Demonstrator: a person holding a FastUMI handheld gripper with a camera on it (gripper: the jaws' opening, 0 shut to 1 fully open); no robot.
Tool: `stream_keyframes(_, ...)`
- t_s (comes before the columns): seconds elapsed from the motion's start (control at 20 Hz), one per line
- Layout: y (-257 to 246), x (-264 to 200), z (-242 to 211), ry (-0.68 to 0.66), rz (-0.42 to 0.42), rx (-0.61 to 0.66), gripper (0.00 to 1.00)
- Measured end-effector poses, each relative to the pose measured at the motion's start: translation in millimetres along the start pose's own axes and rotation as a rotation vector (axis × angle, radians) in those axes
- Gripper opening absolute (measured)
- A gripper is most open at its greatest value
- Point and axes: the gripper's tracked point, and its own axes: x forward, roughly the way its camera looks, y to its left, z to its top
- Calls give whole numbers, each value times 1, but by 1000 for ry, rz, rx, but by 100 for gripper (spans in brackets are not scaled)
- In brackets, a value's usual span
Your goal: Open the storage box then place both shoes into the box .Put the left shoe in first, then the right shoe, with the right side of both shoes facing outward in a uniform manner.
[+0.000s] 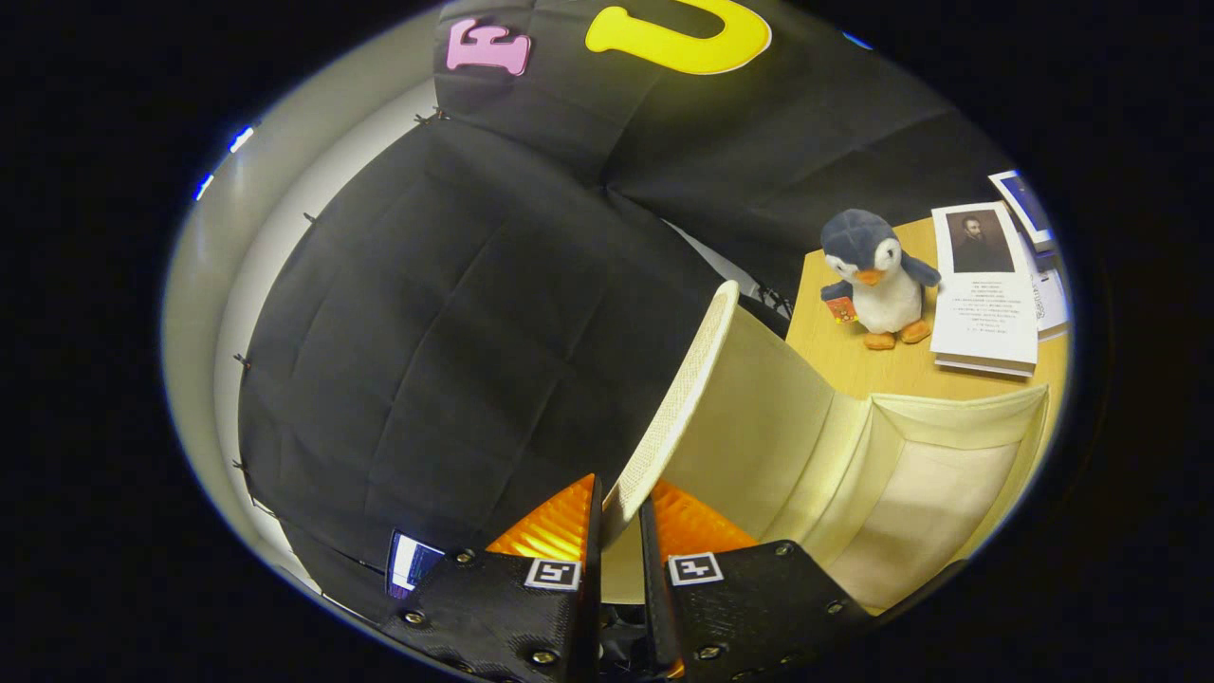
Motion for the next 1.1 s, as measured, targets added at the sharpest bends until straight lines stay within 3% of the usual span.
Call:
stream_keyframes(0.2, -3, -3, 4, -6, -64, -102, 97)
stream_keyframes(0.45, -5, -20, 18, -44, -77, -122, 97)
stream_keyframes(0.75, -33, -82, 34, -123, -162, -158, 97)
stream_keyframes(1.1, -86, -166, 44, -224, -335, -238, 97)
